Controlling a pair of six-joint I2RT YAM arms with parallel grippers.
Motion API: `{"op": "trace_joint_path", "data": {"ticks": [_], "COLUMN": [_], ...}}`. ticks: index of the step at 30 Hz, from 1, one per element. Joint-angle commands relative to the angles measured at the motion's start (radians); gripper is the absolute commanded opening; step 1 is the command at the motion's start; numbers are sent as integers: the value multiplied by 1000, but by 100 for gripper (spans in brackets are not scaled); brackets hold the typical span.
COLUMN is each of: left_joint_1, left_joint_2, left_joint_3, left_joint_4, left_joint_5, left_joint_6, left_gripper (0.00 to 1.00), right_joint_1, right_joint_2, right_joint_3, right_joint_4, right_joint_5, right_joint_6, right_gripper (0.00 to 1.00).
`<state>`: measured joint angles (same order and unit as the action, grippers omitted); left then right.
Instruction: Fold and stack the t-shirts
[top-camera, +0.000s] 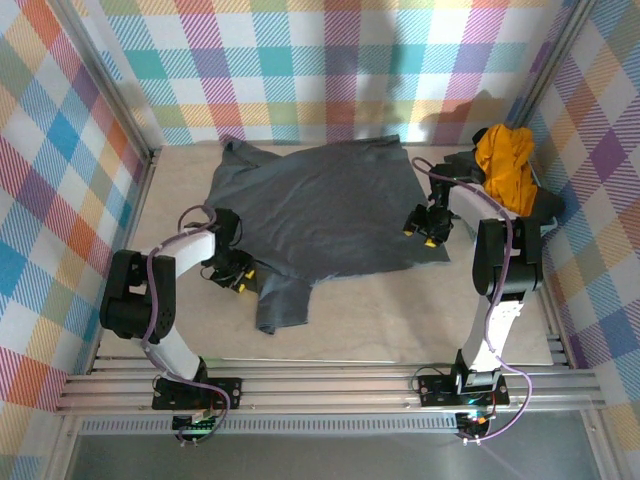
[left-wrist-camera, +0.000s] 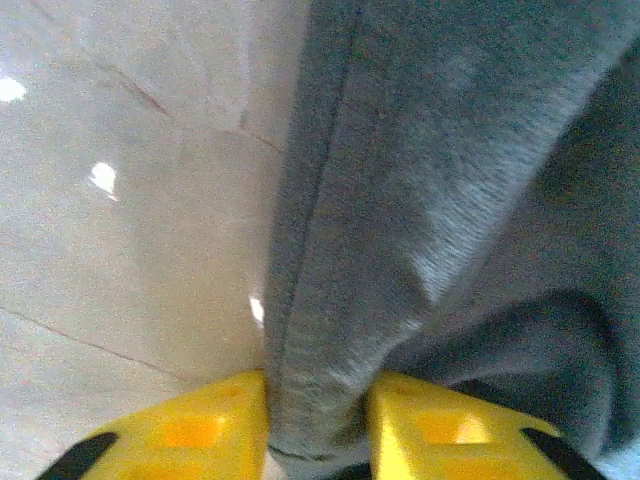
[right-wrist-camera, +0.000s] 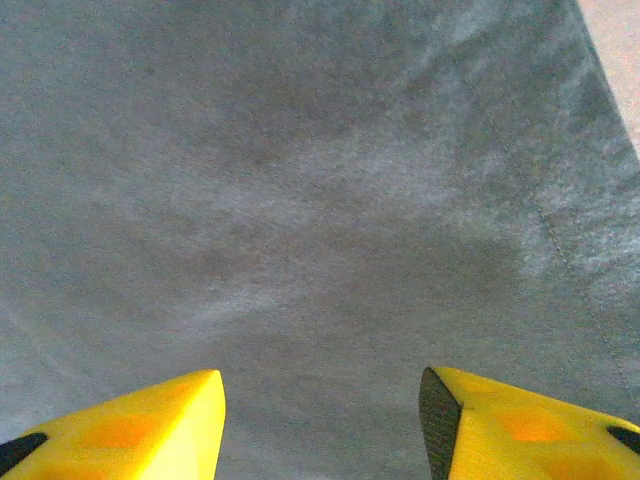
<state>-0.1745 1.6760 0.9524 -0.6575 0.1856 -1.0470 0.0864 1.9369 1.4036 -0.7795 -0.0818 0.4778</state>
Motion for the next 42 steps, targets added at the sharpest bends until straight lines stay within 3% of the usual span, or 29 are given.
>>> {"op": "trace_joint_path", "data": {"ticks": [1, 4, 11, 15, 19, 22, 27, 29, 32, 36, 39, 42], "left_joint_1": [-10, -5, 101, 188, 211, 209, 165, 141, 86, -43, -123, -161], "left_joint_2": [17, -7, -38, -48, -3, 14, -113, -160, -224, -242, -259, -225], "left_joint_3": [-13, 19, 76, 125, 210, 249, 201, 151, 12, -124, -159, -156], "left_joint_4": [23, -53, -178, -218, -235, -213, -256, -270, -199, -114, -44, -29], "left_joint_5": [-29, -124, -196, -206, -207, -188, -269, -236, -82, 47, 45, 34], "left_joint_6": [-1, 50, 219, 321, 433, 499, 449, 409, 308, 109, 42, 42], "left_gripper": [10, 0, 0, 0, 0, 18, 52, 51, 44, 41, 44, 40], "right_joint_1": [0, -12, -29, -29, -27, -27, -6, 14, 84, 238, 352, 442], "right_joint_2": [-5, 46, 175, 187, 185, 165, 41, -16, -95, -193, -237, -200], "right_joint_3": [-16, 14, 126, 132, 122, 108, 46, 17, -27, -134, -212, -236], "right_joint_4": [-16, -45, -139, -135, -118, -98, -36, -21, -20, 26, 115, 195], "right_joint_5": [15, 26, 43, 36, 20, 17, 40, 50, 56, 20, -82, -292], "right_joint_6": [-24, -40, -56, -57, -69, -84, -103, -103, -91, -41, -29, -33], "right_gripper": [55, 56, 56, 56, 58, 59, 61, 62, 62, 61, 61, 62]}}
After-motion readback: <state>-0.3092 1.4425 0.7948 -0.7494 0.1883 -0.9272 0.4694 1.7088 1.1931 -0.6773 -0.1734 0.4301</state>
